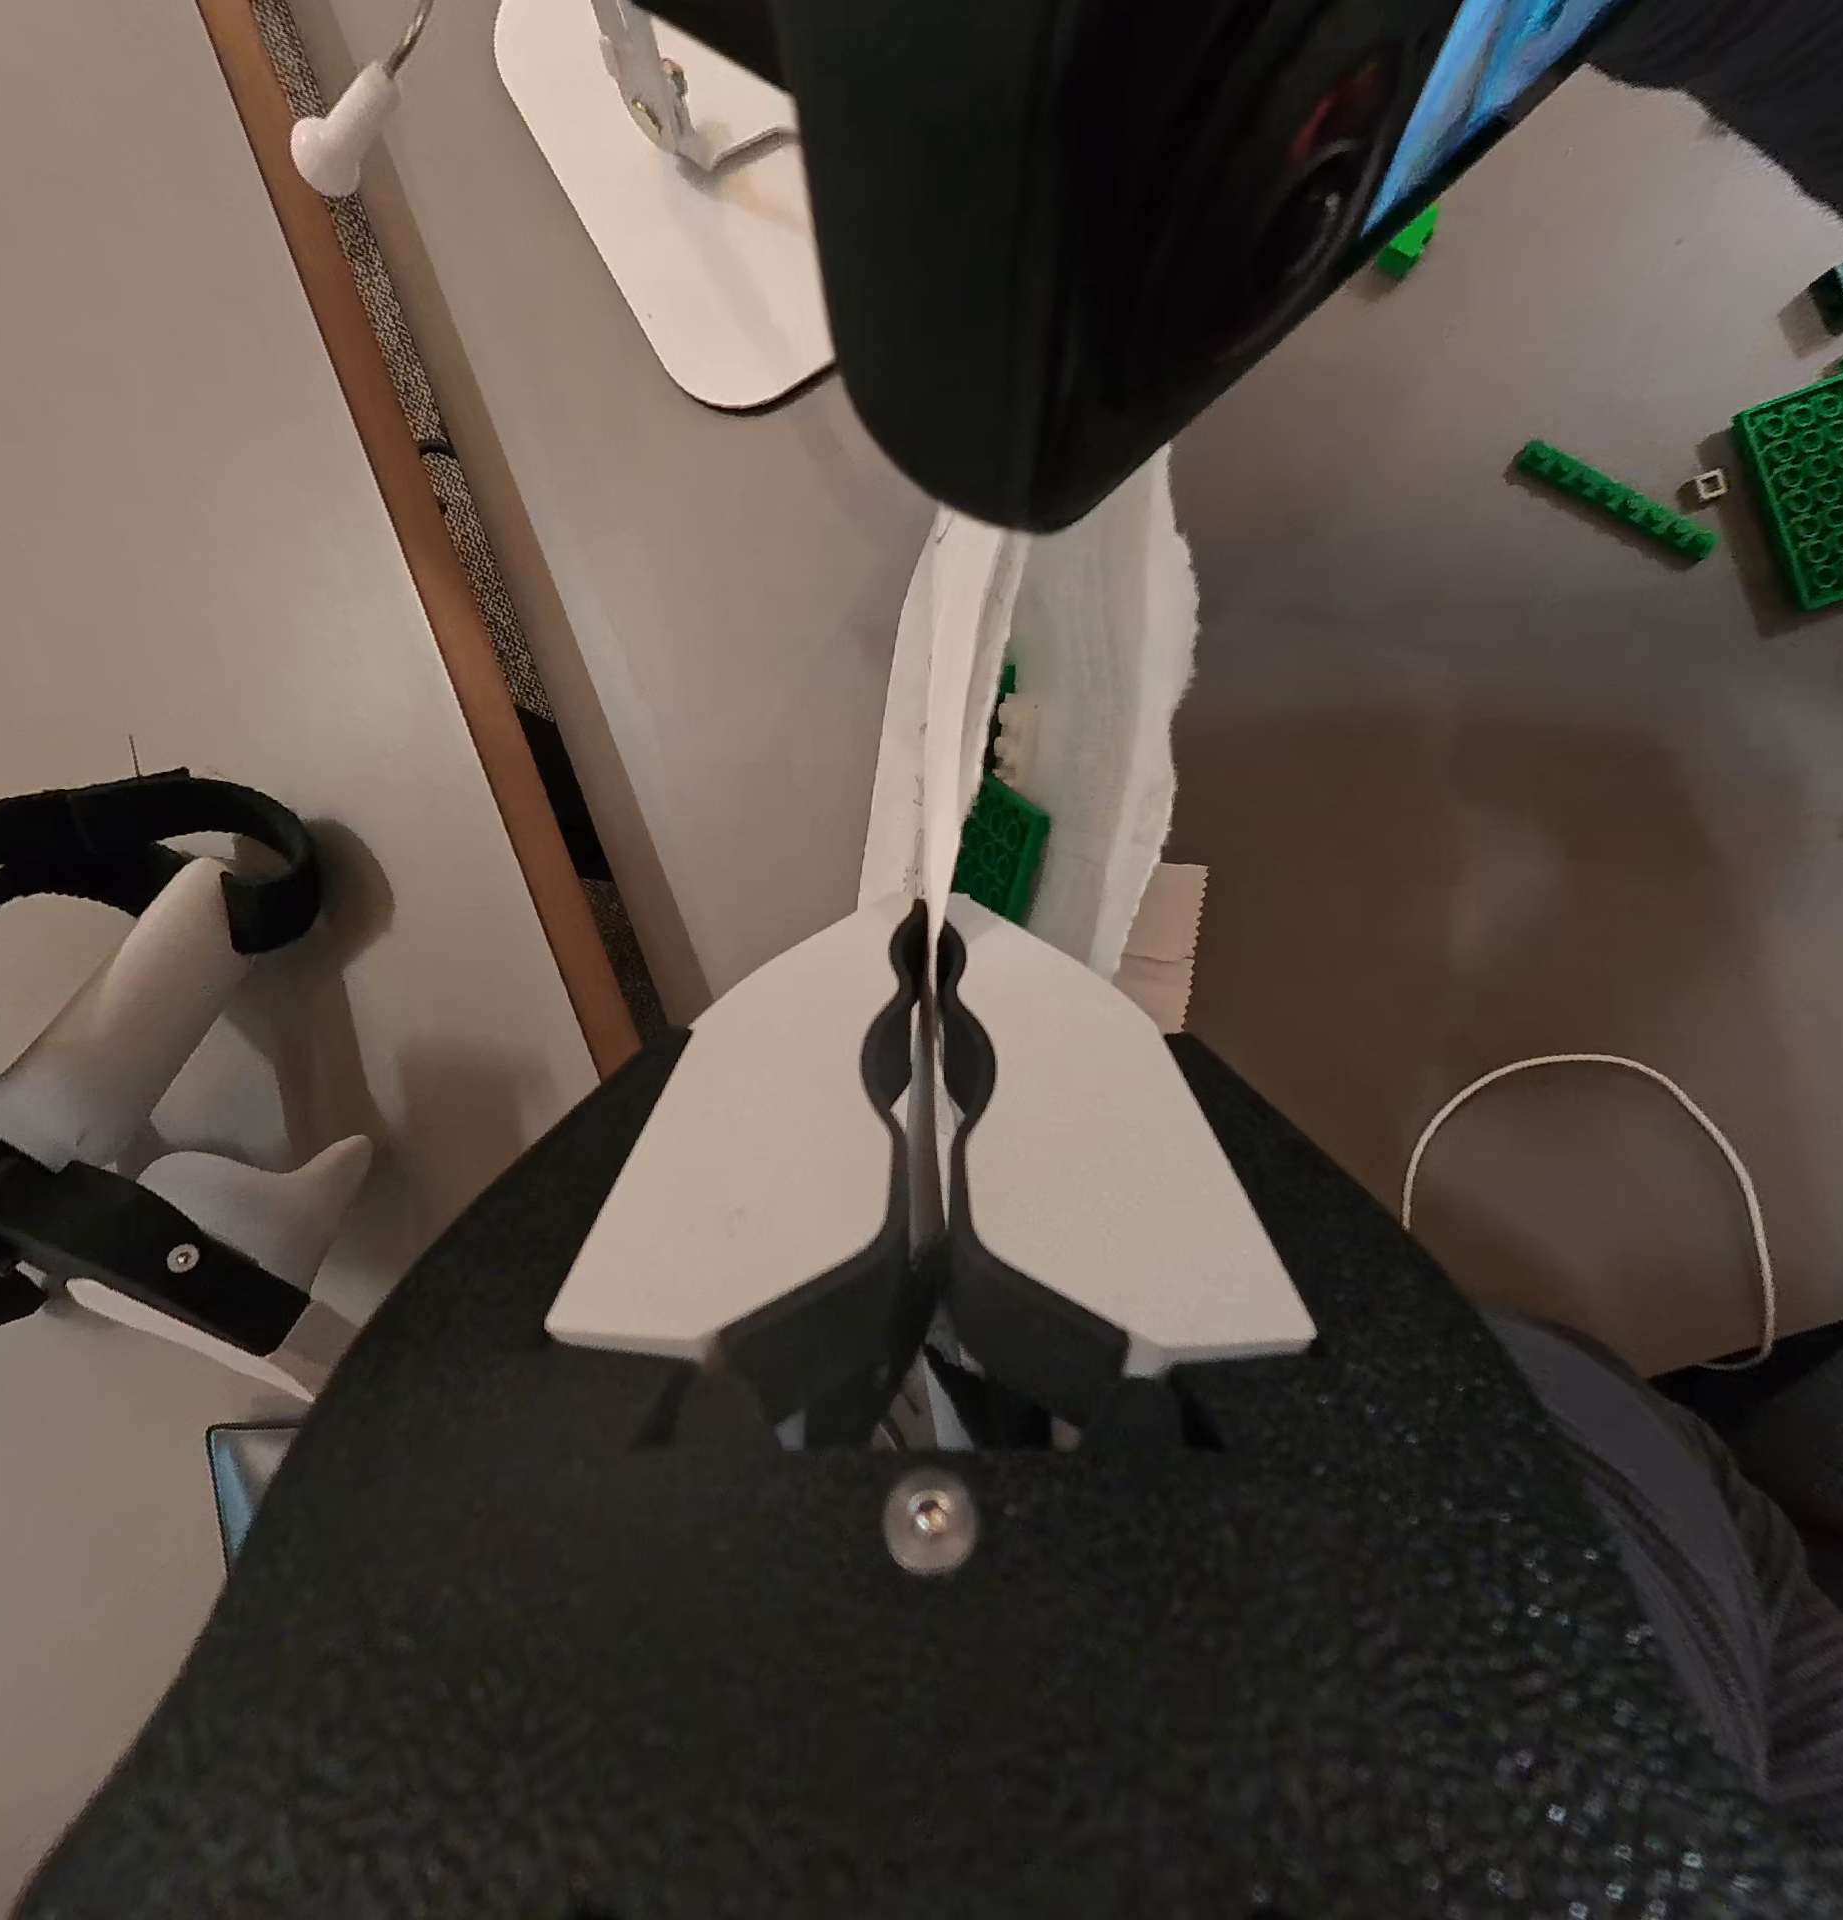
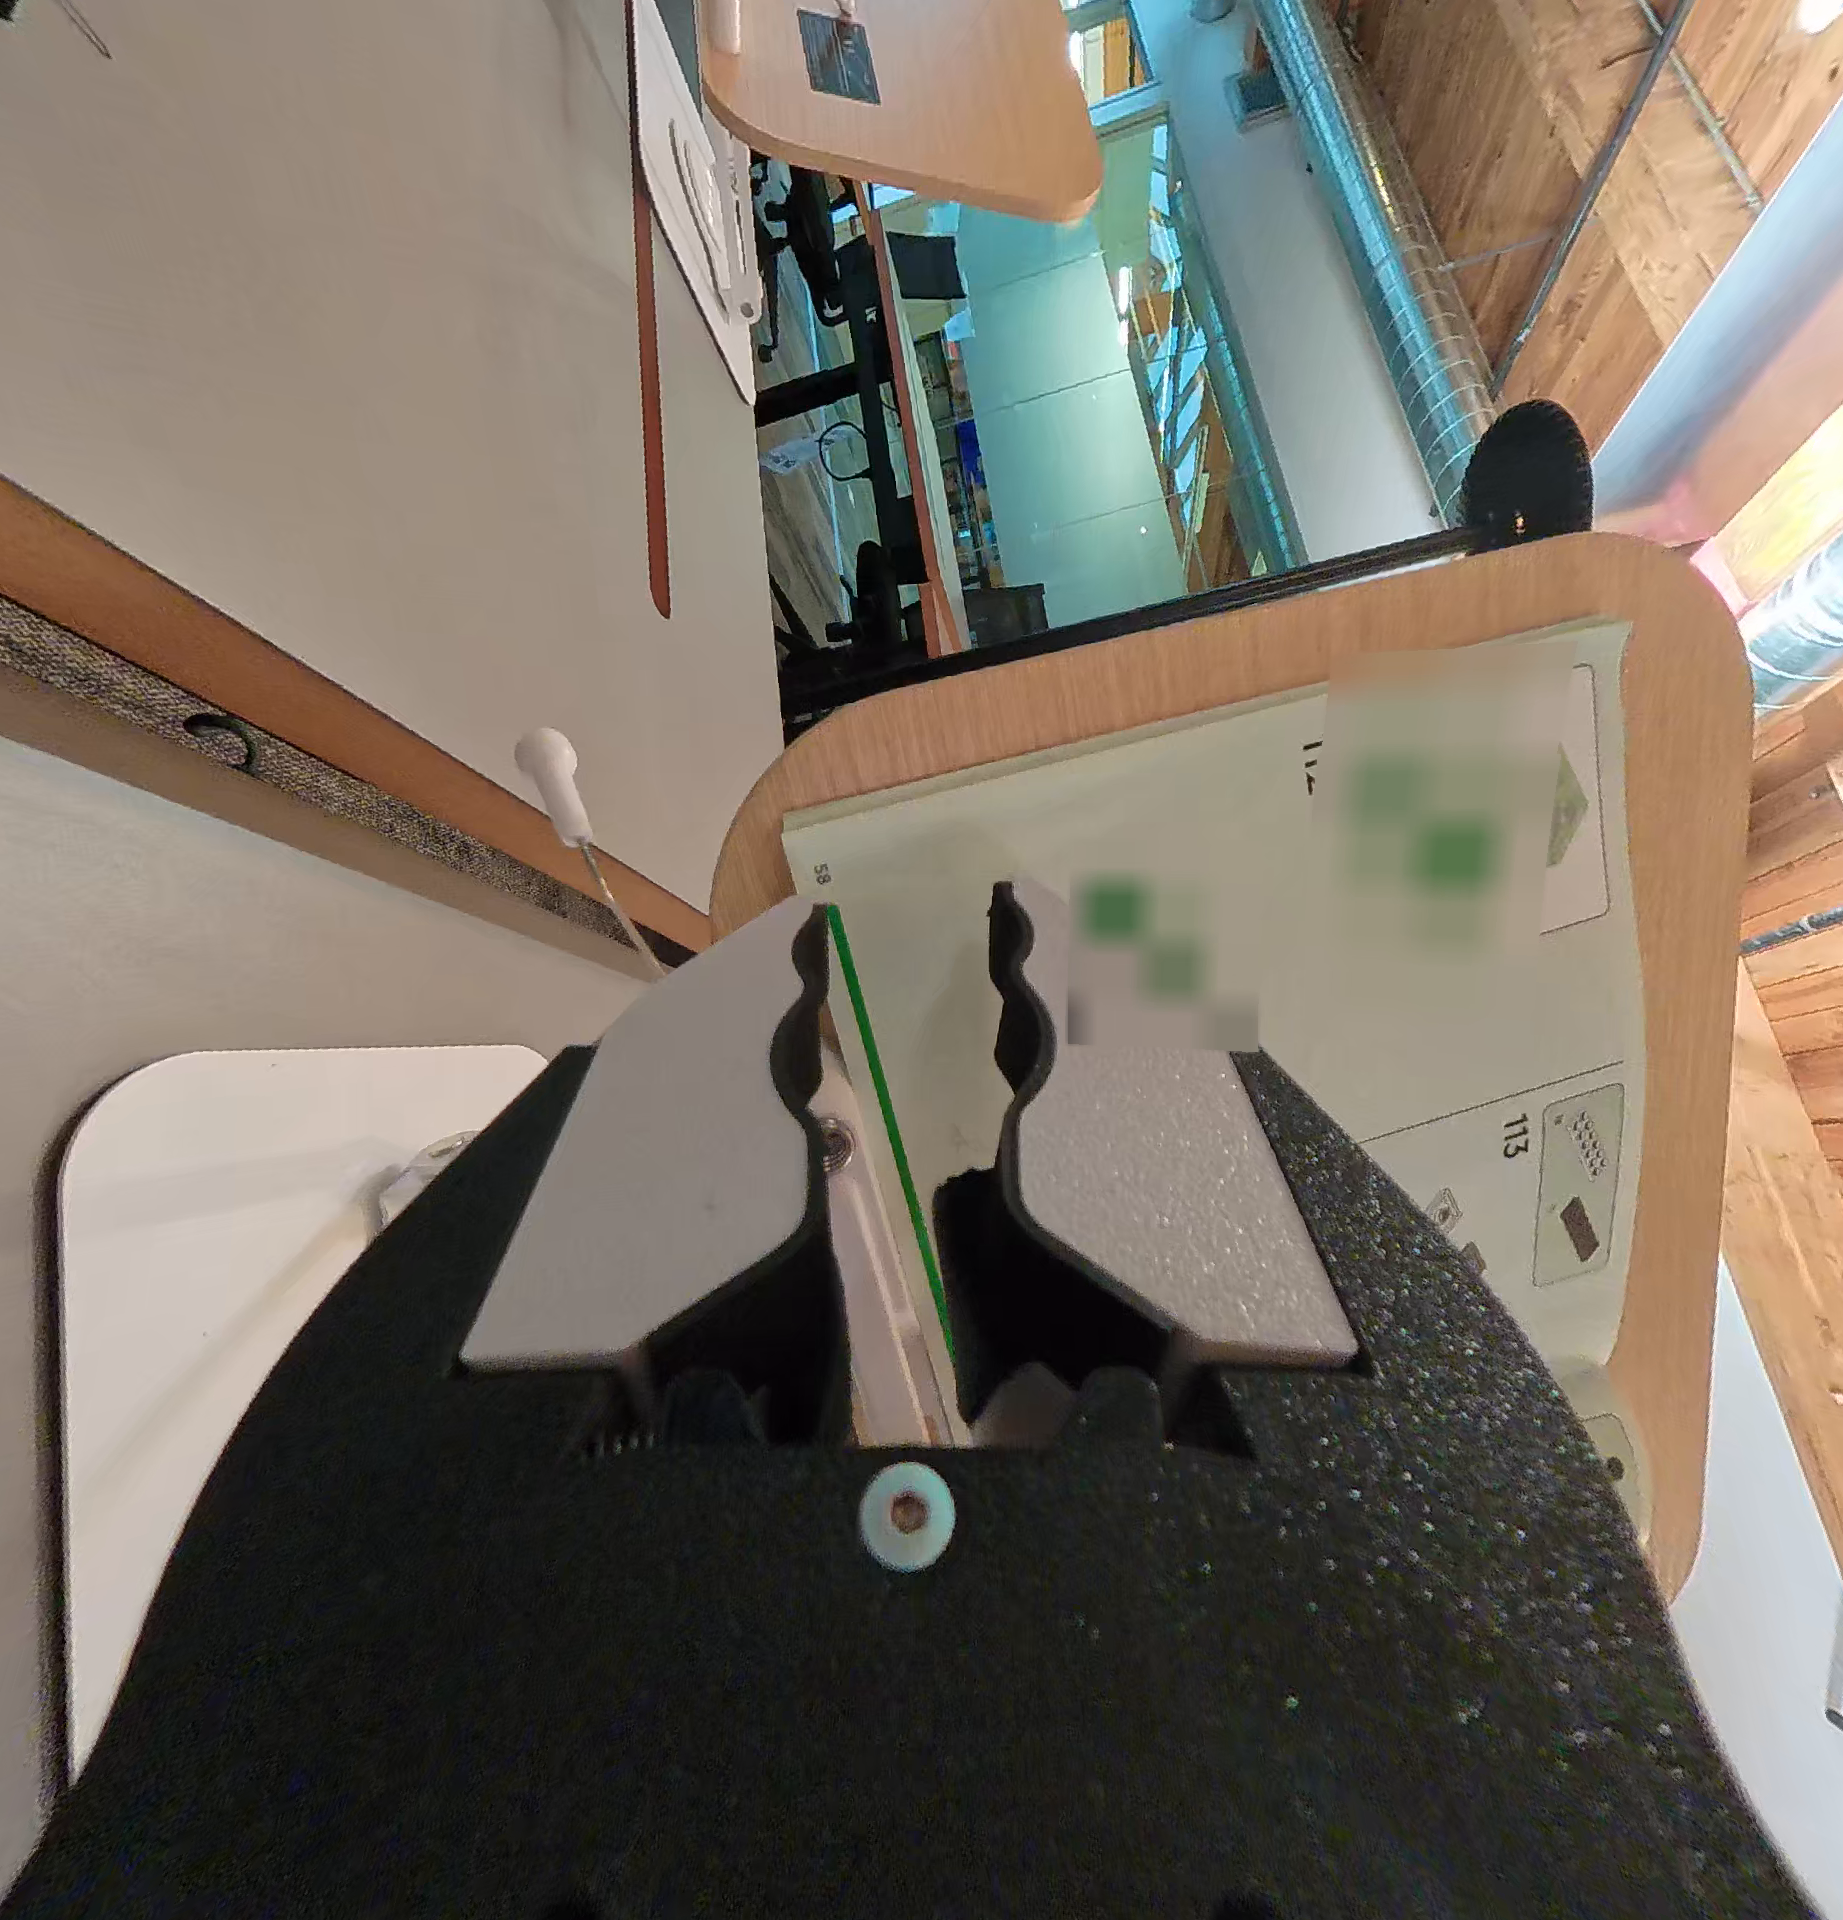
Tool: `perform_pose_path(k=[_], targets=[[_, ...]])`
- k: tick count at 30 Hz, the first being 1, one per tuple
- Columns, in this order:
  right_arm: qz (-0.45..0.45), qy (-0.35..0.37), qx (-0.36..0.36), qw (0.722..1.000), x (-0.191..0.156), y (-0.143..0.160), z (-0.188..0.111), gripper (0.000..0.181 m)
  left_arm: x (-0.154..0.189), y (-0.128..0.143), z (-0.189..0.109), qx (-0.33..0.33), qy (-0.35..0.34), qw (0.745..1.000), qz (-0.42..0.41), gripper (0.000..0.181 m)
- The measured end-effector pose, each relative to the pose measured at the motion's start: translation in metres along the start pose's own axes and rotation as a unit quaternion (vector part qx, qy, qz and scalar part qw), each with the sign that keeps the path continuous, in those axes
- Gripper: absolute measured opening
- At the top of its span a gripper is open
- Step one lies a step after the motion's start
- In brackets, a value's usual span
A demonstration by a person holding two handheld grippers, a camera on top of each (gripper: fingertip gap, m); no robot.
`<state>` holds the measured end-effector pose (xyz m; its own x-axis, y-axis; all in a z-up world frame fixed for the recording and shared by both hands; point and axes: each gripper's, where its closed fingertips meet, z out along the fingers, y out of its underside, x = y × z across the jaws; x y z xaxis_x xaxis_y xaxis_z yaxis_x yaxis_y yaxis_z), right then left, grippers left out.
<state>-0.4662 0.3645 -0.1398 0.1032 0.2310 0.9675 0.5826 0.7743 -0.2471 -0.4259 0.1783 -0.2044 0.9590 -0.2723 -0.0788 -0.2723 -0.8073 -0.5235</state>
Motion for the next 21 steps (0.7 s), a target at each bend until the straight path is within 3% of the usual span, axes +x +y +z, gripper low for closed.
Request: perform_pose_path(k=[21], targets=[[-0.032,-0.026,0.001,0.999,-0.0094,-0.0035,0.006,0.027,0.005,-0.0017,0.0007,0.0,0.008,1.0,0.012,0.0]])
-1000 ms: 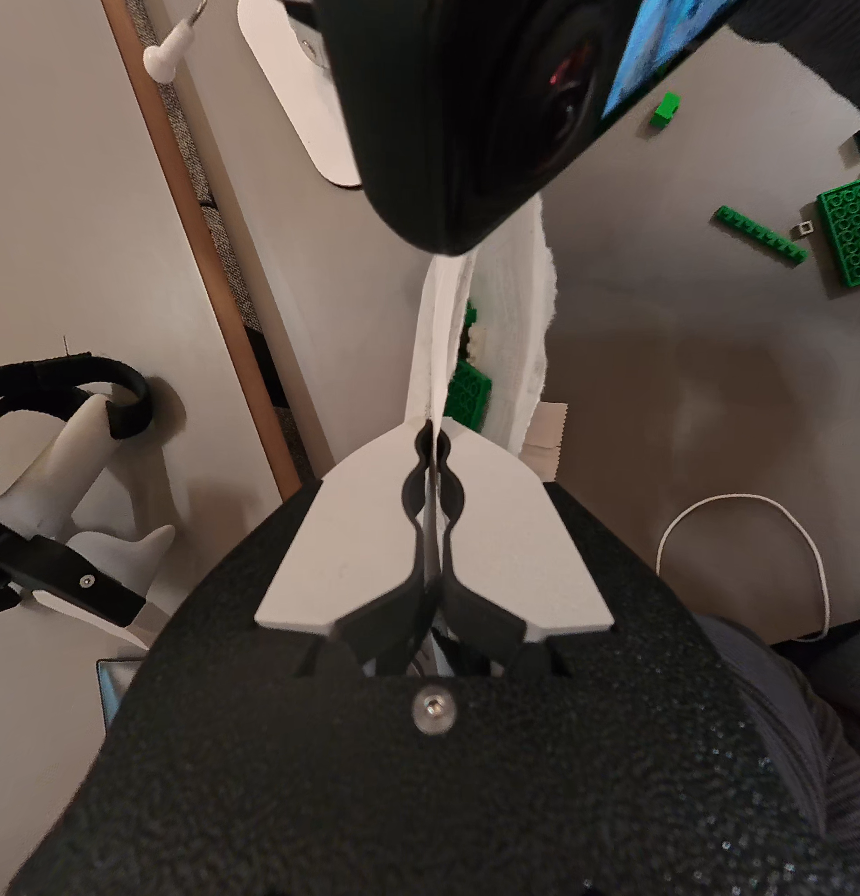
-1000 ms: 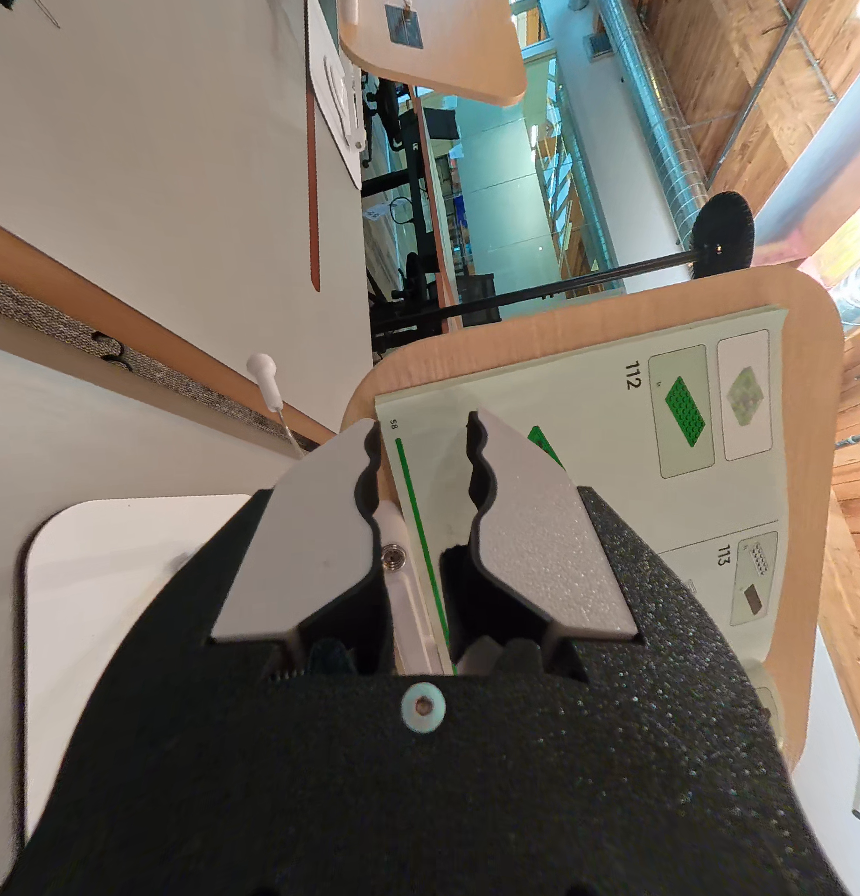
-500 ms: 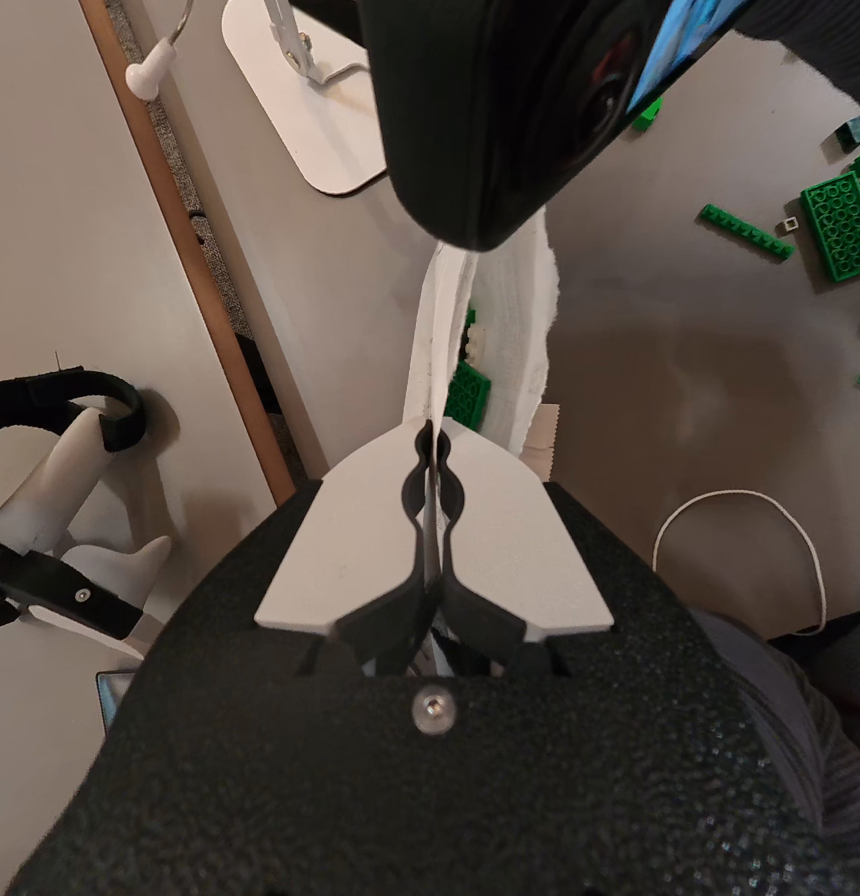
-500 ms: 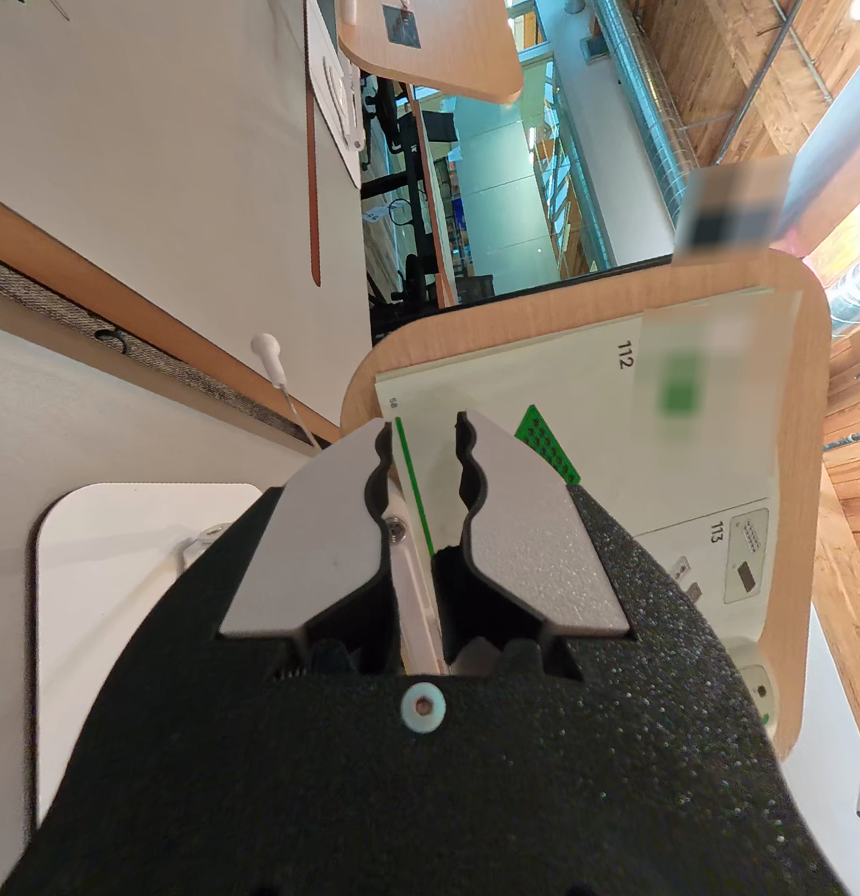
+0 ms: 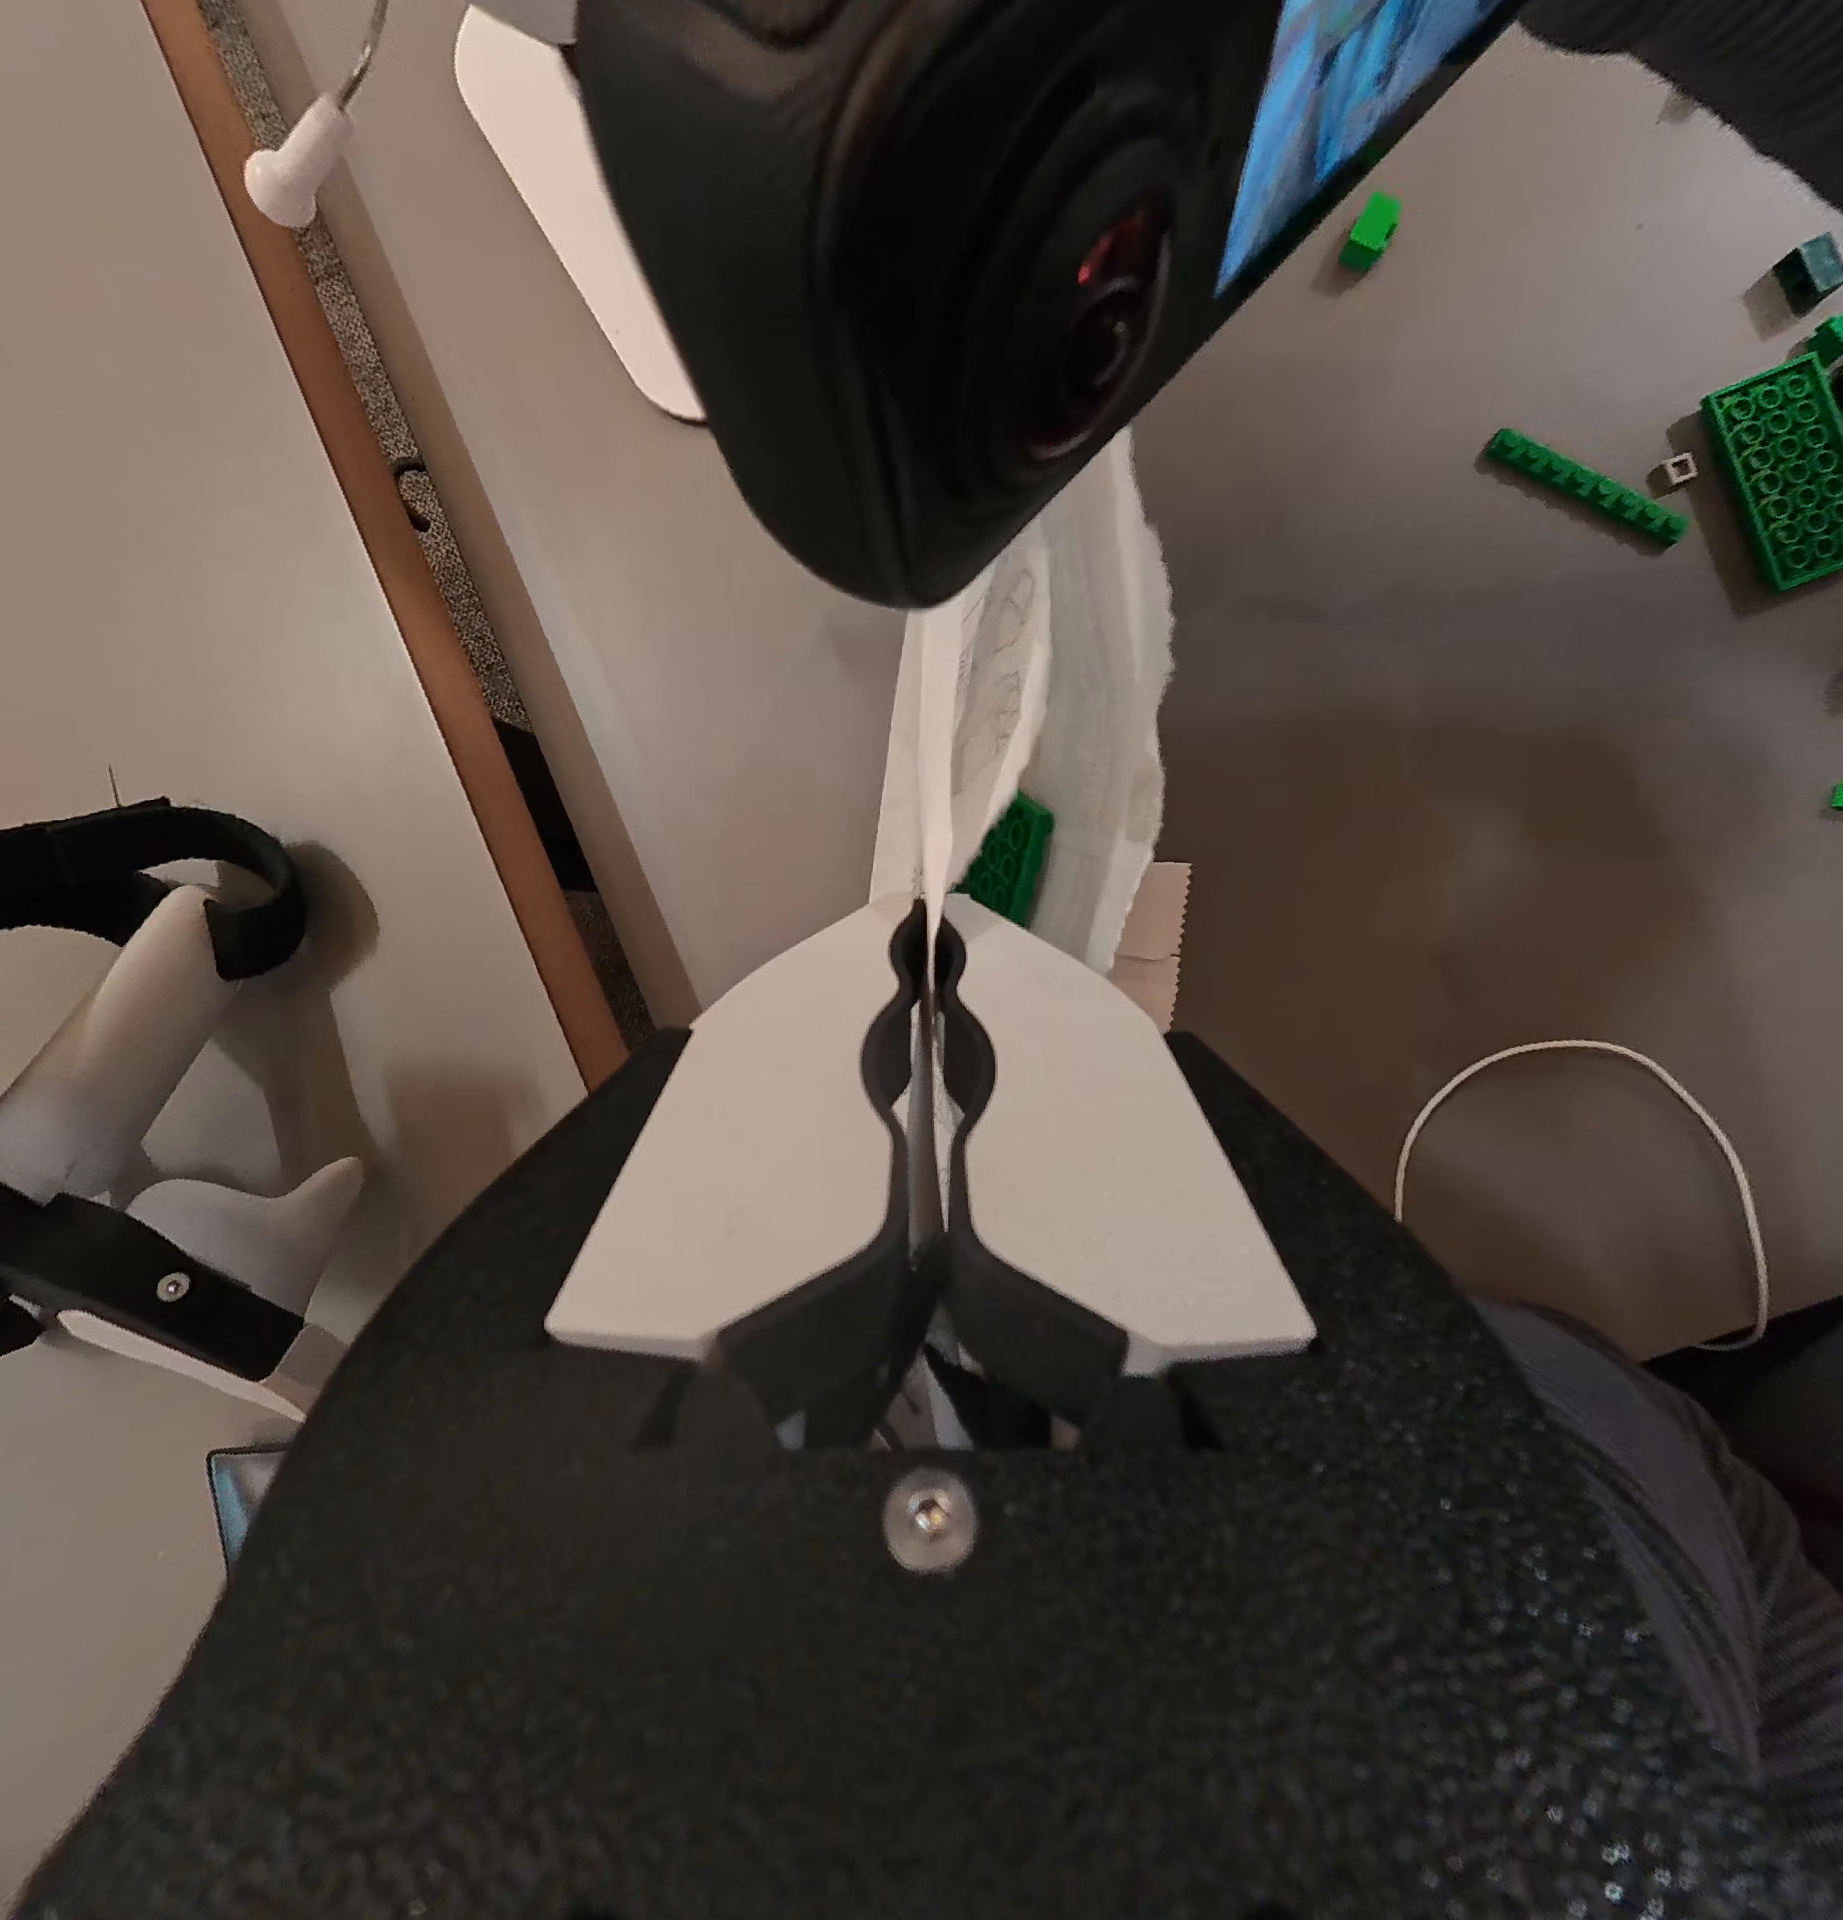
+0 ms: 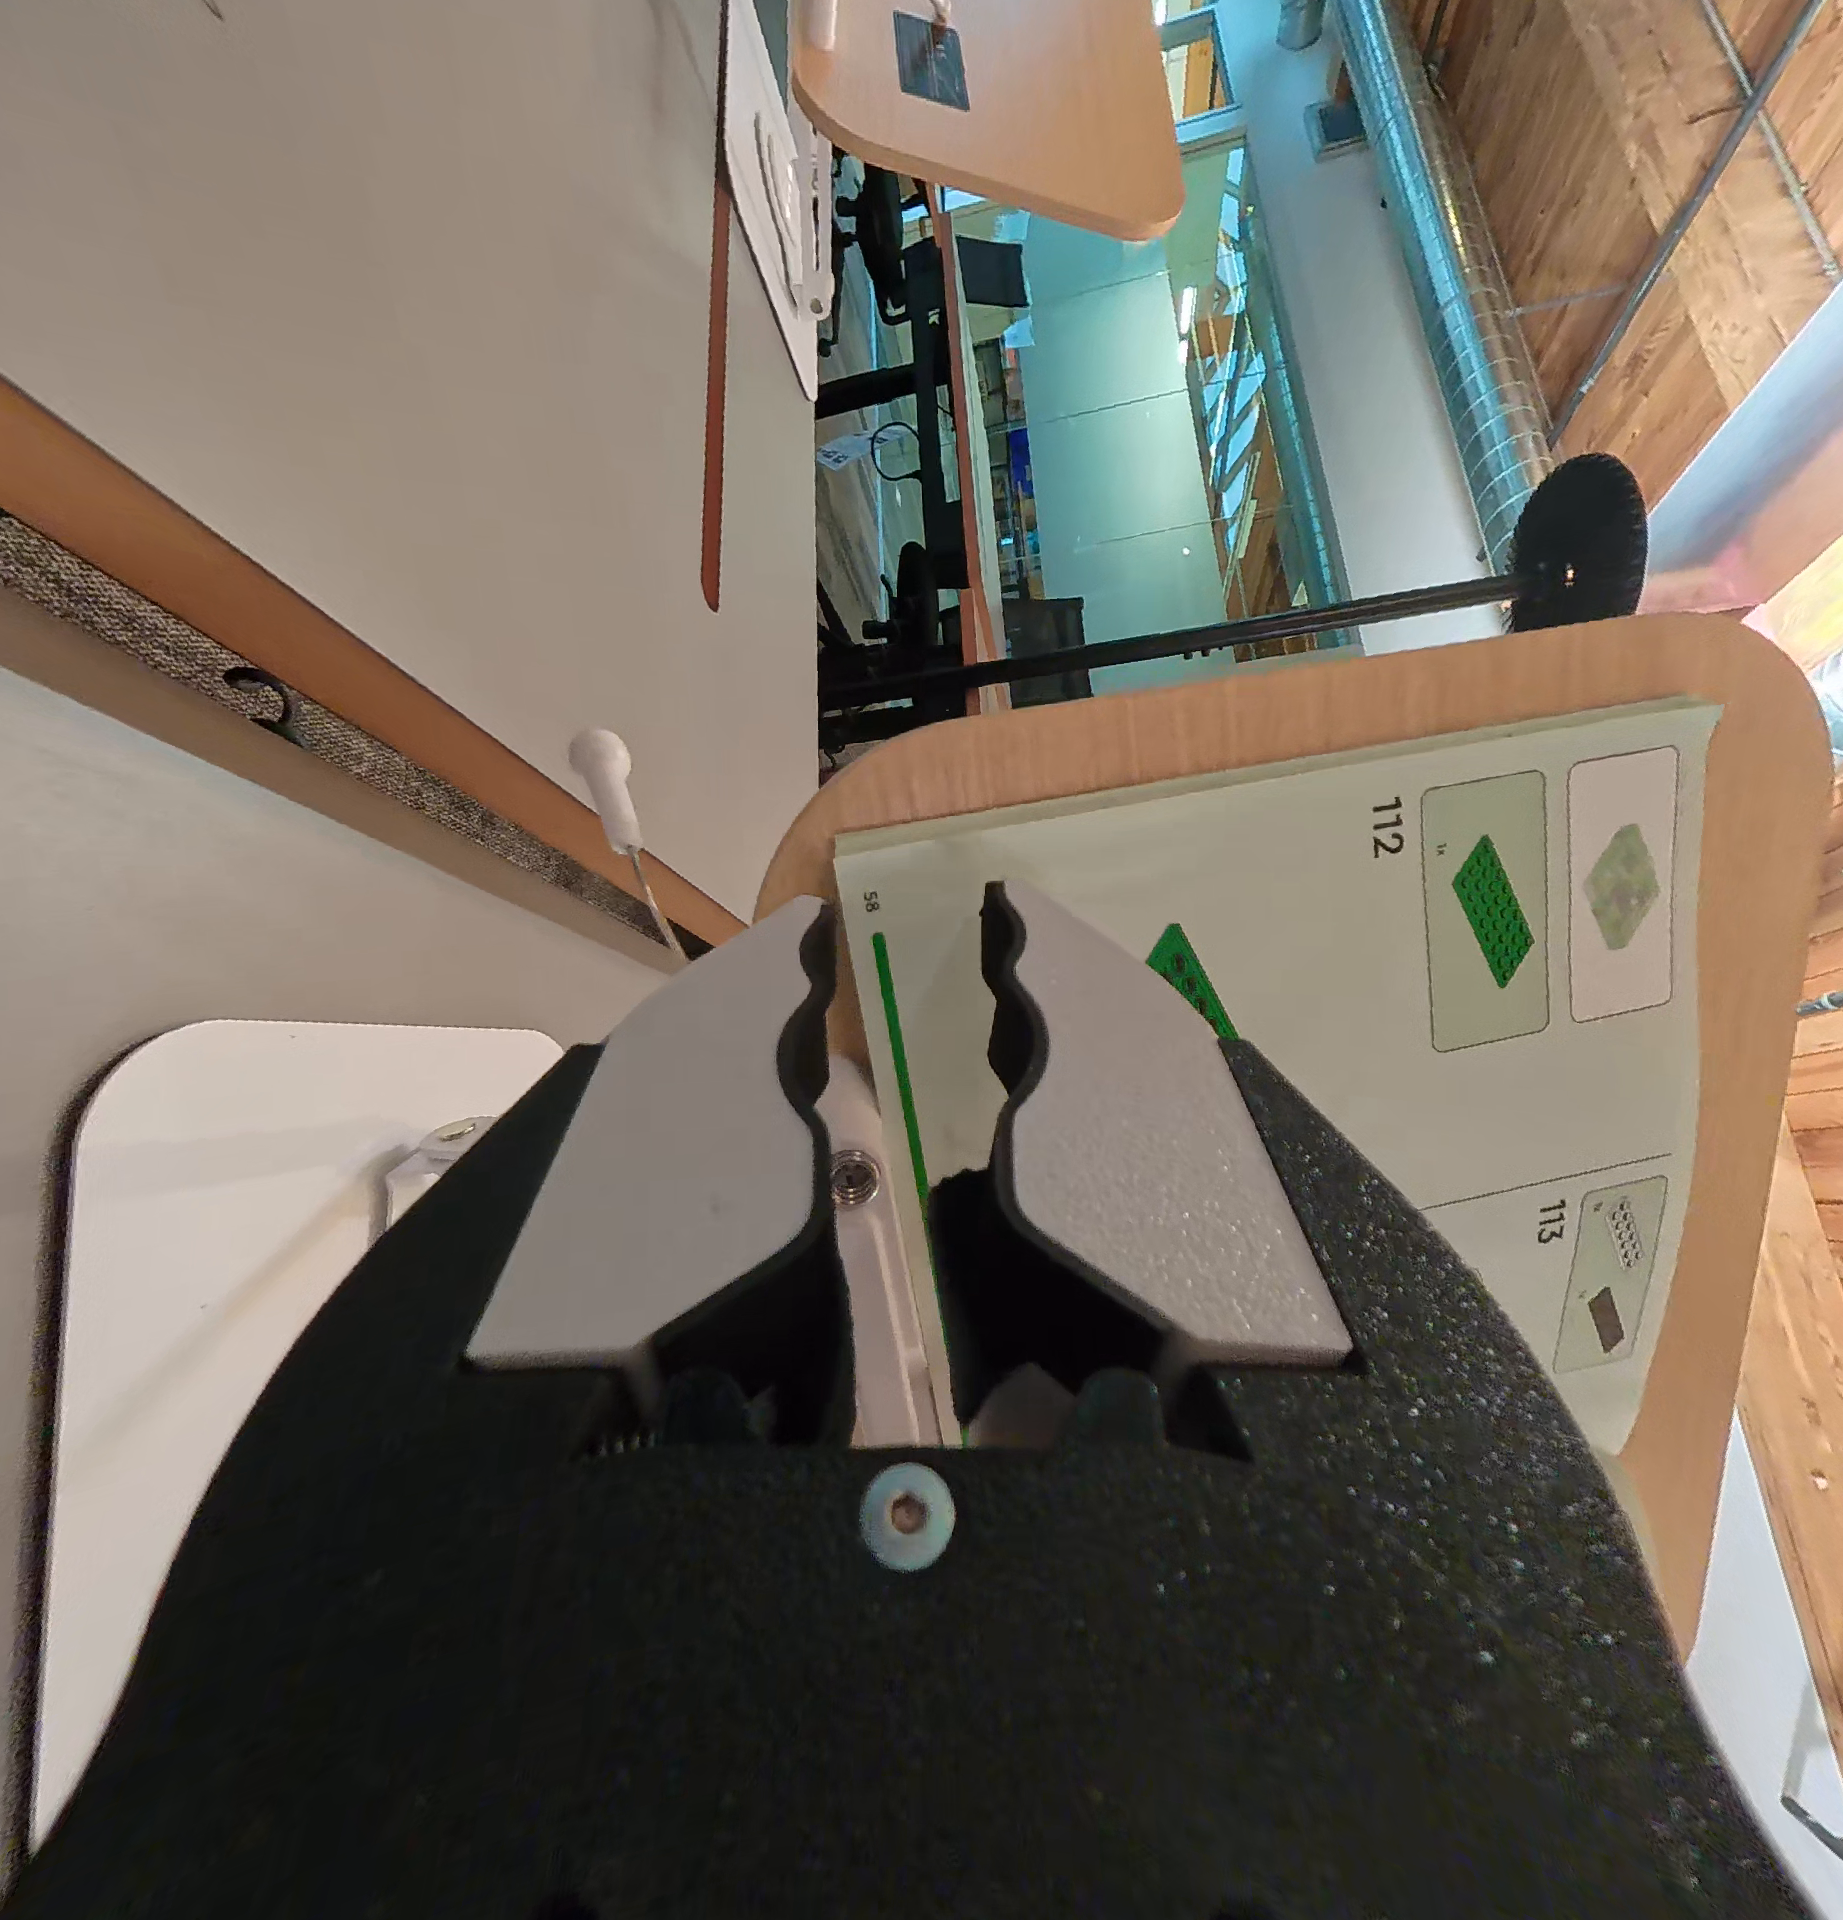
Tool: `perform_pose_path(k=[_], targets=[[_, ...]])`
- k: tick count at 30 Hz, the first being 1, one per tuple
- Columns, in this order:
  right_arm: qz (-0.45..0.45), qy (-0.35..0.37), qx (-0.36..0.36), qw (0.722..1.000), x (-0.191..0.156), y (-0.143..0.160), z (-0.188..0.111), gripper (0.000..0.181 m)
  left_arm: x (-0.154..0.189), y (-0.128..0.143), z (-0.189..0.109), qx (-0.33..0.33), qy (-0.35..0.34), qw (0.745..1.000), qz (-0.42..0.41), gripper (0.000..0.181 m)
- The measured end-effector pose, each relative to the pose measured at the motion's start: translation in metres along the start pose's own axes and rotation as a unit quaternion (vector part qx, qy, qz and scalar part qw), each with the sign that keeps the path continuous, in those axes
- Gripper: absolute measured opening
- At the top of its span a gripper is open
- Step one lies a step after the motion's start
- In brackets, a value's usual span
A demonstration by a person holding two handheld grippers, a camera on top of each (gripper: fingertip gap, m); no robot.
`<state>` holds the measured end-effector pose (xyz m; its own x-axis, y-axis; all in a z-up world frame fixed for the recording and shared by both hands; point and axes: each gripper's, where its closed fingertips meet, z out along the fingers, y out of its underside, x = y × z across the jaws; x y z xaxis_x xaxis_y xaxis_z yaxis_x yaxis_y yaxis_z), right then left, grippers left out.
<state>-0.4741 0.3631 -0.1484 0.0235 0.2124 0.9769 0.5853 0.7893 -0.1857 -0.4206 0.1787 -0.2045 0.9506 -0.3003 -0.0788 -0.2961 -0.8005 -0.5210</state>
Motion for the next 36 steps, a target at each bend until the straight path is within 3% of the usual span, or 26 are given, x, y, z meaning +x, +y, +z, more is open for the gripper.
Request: perform_pose_path(k=[11,15,20,24,30,33,36], targets=[[0.008,0.005,-0.006,1.0,0.001,0.001,-0.001,0.022,0.001,0.0,-0.001,0.003,0.004,1.0,0.0,0.0],[0.01,0.021,0.002,1.0,0.002,0.0,-0.006,0.001,0.002,0.0,0.0,0.001,0.005,1.0,0.003,0.0],[0.041,0.04,0.015,0.998,0.006,0.001,-0.018,0.0,0.003,-0.001,-0.001,0.003,0.008,1.0,0.007,0.0],[0.132,0.058,0.058,0.988,0.014,0.002,-0.04,0.0,0.006,-0.004,-0.002,0.01,0.011,1.0,0.015,0.0],[0.285,0.124,0.119,0.943,0.046,0.029,-0.098,0.0,0.011,-0.008,0.001,0.008,0.018,0.999,0.029,0.0],[0.315,0.129,0.128,0.931,0.054,0.043,-0.121,0.0,0.014,-0.01,0.002,0.005,0.02,0.999,0.037,0.0],[0.287,0.101,0.109,0.946,0.045,0.044,-0.122,0.0,0.015,-0.01,0.002,0.004,0.02,0.999,0.041,0.0]])
